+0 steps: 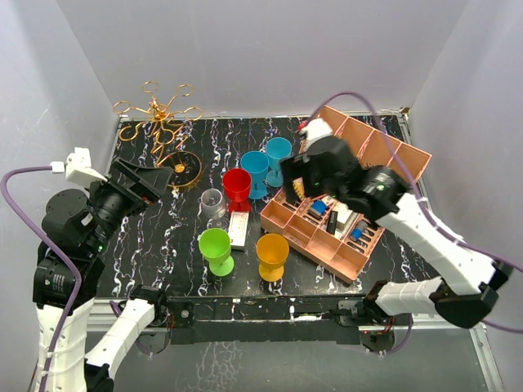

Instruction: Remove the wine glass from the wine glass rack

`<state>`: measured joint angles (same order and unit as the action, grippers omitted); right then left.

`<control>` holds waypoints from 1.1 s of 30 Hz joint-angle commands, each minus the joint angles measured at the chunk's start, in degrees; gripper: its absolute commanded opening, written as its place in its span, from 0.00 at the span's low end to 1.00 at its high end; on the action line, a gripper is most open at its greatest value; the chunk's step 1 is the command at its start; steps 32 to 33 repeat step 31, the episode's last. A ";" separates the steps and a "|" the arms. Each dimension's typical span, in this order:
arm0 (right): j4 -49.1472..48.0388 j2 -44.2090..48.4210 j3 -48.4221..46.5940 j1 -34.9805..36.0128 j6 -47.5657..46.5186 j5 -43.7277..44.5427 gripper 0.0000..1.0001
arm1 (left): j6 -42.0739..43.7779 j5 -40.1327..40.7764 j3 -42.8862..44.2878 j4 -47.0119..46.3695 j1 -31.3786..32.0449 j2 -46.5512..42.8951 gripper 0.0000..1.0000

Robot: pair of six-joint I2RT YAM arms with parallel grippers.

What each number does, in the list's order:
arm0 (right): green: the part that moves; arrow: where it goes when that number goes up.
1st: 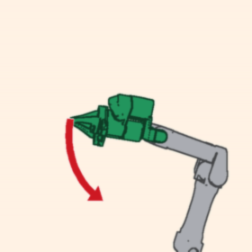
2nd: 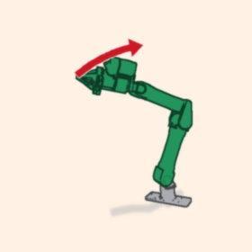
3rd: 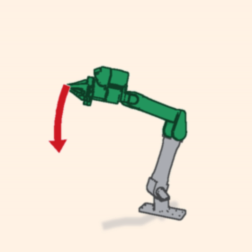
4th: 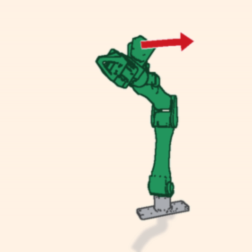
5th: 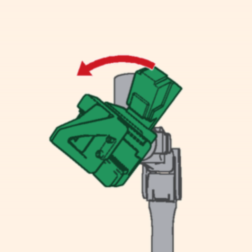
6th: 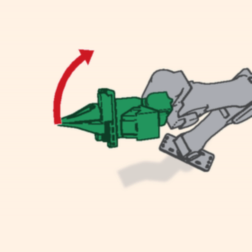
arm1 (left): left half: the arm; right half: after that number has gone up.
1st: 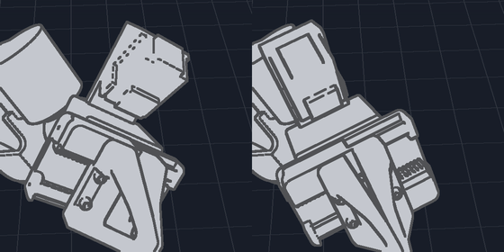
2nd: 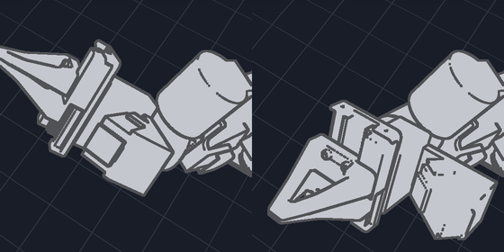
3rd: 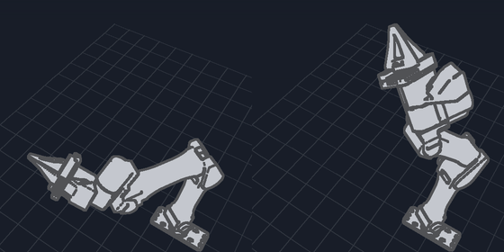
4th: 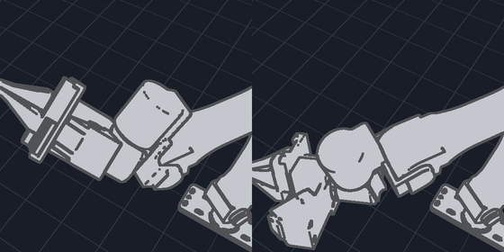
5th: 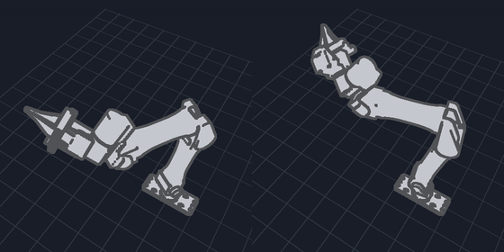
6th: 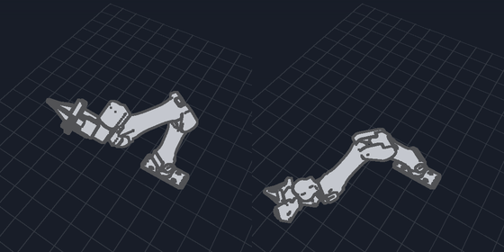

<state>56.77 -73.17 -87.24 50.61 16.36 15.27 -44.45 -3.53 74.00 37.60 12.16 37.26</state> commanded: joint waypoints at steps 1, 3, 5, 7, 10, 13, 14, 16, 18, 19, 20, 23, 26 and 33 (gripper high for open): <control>-8.23 7.51 -1.15 -7.60 -0.95 5.08 0.99 | 4.81 3.43 4.82 2.15 -0.14 1.24 0.97; -8.71 9.92 -3.12 -8.98 -1.00 8.10 0.99 | 7.25 5.53 7.46 3.79 -0.14 2.13 0.97; -8.91 12.49 -5.63 -9.05 -0.93 11.38 0.99 | 9.18 7.49 10.09 5.24 -0.15 2.95 0.97; -9.38 15.06 -7.89 -8.96 -1.58 13.87 0.99 | 11.01 8.83 12.81 6.00 -0.17 3.40 0.97; -9.47 18.26 -11.44 -9.02 -3.45 14.63 1.00 | 13.86 10.72 16.00 6.34 -0.13 3.80 0.97; -9.84 21.64 -13.31 -9.04 -4.41 13.72 1.00 | 15.87 12.29 19.60 6.72 -0.14 4.49 0.97; -9.96 22.53 -13.72 -9.00 -4.42 13.14 1.00 | 16.35 12.83 20.61 6.77 -0.09 4.71 0.97; -10.01 23.93 -14.16 -9.03 -4.28 12.00 1.00 | 17.23 13.89 22.18 6.79 -0.06 5.07 0.97; -9.15 24.44 -14.58 -9.03 -4.02 11.25 0.99 | 17.98 14.75 23.23 6.78 0.11 5.38 0.97; -8.42 24.28 -14.95 -9.00 -3.78 11.23 0.99 | 18.32 15.14 23.76 6.80 0.26 5.58 0.97; -7.56 24.07 -15.50 -8.98 -3.43 11.35 0.99 | 18.67 15.57 24.31 6.83 0.42 5.81 0.97; -6.03 23.73 -16.34 -9.04 -2.44 11.56 0.99 | 19.66 16.34 26.03 6.85 0.95 6.39 0.97; -6.02 24.06 -16.38 -8.98 -1.73 12.06 0.99 | 20.30 17.03 26.91 6.70 1.20 6.44 0.97; -3.04 22.59 -17.59 -8.99 -1.15 11.63 0.99 | 20.80 18.08 27.25 6.78 1.54 6.25 0.97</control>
